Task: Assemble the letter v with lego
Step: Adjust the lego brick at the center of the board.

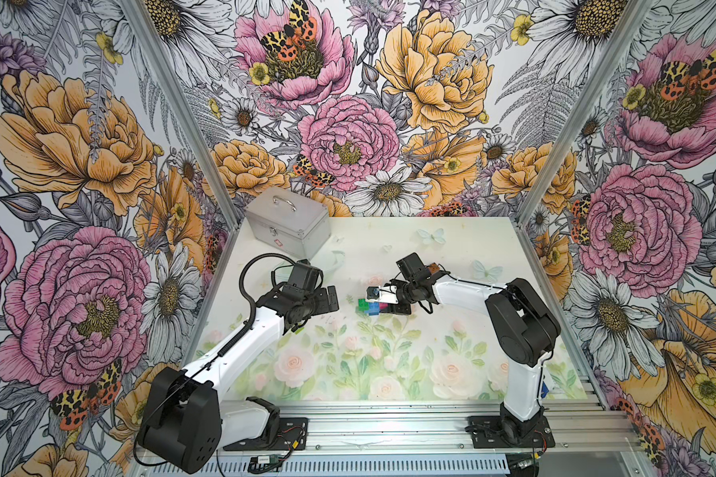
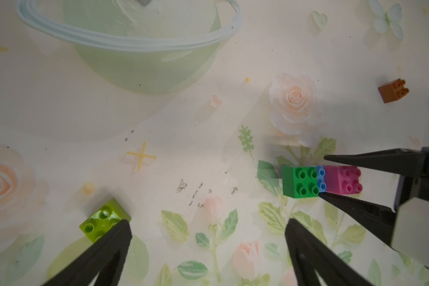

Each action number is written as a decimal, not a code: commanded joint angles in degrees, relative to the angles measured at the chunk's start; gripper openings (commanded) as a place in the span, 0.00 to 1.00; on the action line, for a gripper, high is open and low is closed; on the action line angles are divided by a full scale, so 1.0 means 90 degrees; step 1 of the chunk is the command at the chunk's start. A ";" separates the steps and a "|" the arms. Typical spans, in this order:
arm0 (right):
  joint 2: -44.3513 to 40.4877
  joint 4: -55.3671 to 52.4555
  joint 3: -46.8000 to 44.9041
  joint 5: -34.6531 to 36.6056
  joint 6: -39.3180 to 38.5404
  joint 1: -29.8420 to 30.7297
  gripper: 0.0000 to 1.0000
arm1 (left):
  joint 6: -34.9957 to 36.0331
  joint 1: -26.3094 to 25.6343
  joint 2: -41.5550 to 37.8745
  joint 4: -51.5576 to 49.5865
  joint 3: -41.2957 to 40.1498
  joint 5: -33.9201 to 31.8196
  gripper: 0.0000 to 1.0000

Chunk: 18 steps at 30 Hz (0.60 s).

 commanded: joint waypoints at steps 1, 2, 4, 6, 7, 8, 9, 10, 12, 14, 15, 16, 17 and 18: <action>0.0081 -0.0363 0.0240 -0.0236 0.0033 0.0024 0.43 | 0.0106 0.0096 -0.0200 0.0109 -0.0098 0.0032 0.99; 0.0072 -0.0390 0.0248 -0.0250 0.0060 0.0032 0.41 | 0.0121 0.0119 -0.0240 0.0106 -0.0125 0.0039 0.99; 0.0059 -0.0603 0.0343 -0.0307 0.0089 0.0032 0.38 | 0.0113 0.0160 -0.0340 0.0111 -0.0148 0.0025 0.99; 0.0078 -0.0998 0.0545 -0.0400 0.0114 0.0032 0.32 | 0.0110 0.0176 -0.0399 0.0115 -0.0154 0.0051 0.99; 0.0079 -0.1156 0.0622 -0.0443 0.0147 0.0032 0.30 | 0.0108 0.0178 -0.0414 0.0113 -0.0163 0.0055 0.99; 0.0078 -0.1313 0.0707 -0.0493 0.0221 0.0032 0.29 | 0.0108 0.0185 -0.0425 0.0117 -0.0162 0.0055 0.99; 0.0045 -0.1485 0.0777 -0.0579 0.0302 0.0034 0.27 | 0.0115 0.0178 -0.0426 0.0112 -0.0160 0.0060 0.99; 0.0008 -0.1618 0.0820 -0.0693 0.0430 0.0033 0.27 | 0.0116 0.0183 -0.0431 0.0108 -0.0165 0.0060 0.99; -0.0119 -0.1788 0.0924 -0.0965 0.1019 0.0032 0.28 | 0.0108 0.0181 -0.0433 0.0118 -0.0178 0.0050 0.99; -0.0201 -0.1837 0.1044 -0.1204 0.2086 0.0023 0.29 | 0.0112 0.0182 -0.0424 0.0117 -0.0176 0.0035 0.99; -0.0186 -0.1881 0.1134 -0.1300 0.2796 0.0032 0.29 | 0.0115 0.0179 -0.0437 0.0110 -0.0168 0.0040 0.99; -0.0127 -0.1937 0.1251 -0.1347 0.3442 0.0024 0.30 | 0.0117 0.0181 -0.0440 0.0115 -0.0166 0.0038 0.99; -0.0008 -0.2148 0.1403 -0.1477 0.3960 0.0023 0.30 | 0.0116 0.0192 -0.0441 0.0109 -0.0162 0.0044 0.99; 0.0117 -0.2363 0.1532 -0.1712 0.4325 0.0032 0.30 | 0.0109 0.0188 -0.0439 0.0117 -0.0161 0.0055 0.99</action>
